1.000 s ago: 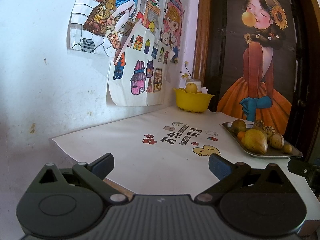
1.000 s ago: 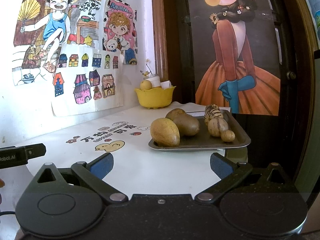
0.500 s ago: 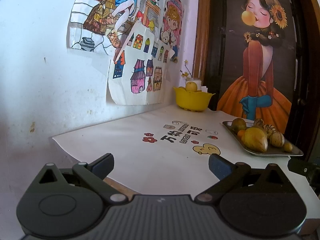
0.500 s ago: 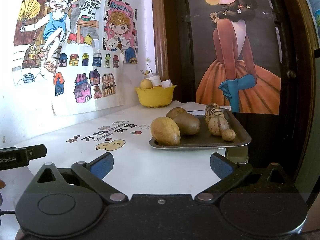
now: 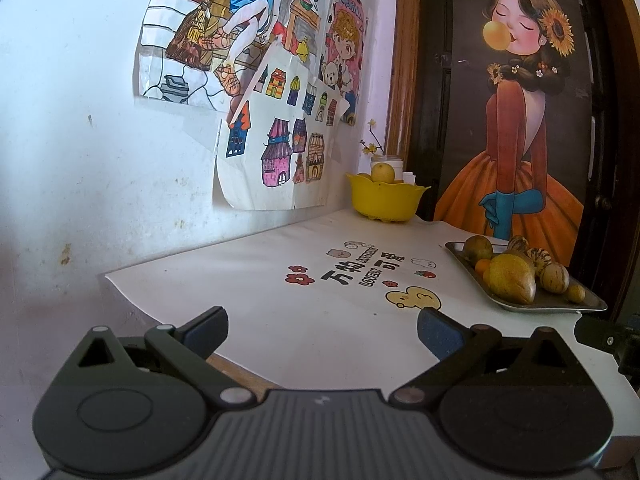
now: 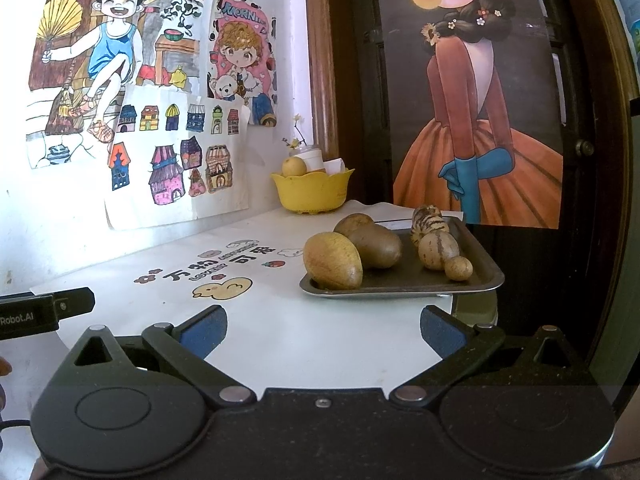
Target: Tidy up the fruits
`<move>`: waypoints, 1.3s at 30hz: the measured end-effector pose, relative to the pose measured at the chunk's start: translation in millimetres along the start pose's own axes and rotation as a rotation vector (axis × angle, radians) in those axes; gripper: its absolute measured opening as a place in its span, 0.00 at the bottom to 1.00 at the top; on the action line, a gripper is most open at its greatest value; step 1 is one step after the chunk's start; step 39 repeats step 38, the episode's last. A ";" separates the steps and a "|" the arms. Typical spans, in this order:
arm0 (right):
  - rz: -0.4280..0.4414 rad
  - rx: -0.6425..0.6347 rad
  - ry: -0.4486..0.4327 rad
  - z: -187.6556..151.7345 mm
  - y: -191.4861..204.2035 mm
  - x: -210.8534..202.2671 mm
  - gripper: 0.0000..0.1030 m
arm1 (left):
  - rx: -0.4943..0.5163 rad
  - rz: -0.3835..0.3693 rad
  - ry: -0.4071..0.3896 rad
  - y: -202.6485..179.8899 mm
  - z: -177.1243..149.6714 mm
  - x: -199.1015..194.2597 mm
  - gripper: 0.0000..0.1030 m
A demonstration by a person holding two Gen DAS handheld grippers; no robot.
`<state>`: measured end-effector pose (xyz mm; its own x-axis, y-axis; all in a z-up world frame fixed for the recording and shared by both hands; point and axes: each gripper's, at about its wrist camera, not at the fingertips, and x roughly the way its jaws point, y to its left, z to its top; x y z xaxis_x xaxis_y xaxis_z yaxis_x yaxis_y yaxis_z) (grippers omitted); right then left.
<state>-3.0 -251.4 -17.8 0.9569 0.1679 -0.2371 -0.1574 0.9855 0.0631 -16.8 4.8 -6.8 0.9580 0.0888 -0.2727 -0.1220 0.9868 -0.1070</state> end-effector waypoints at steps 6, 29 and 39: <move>0.000 0.000 0.001 -0.8 0.7 0.2 0.99 | 0.001 0.000 0.001 -0.4 -0.7 -0.2 1.00; 0.002 -0.006 0.006 -3.3 2.7 0.5 0.99 | 0.022 -0.027 0.041 -10.5 -4.6 -3.3 1.00; 0.004 -0.010 0.005 -5.7 6.1 -1.7 0.99 | 0.033 -0.011 0.022 -10.3 -3.0 -5.0 1.00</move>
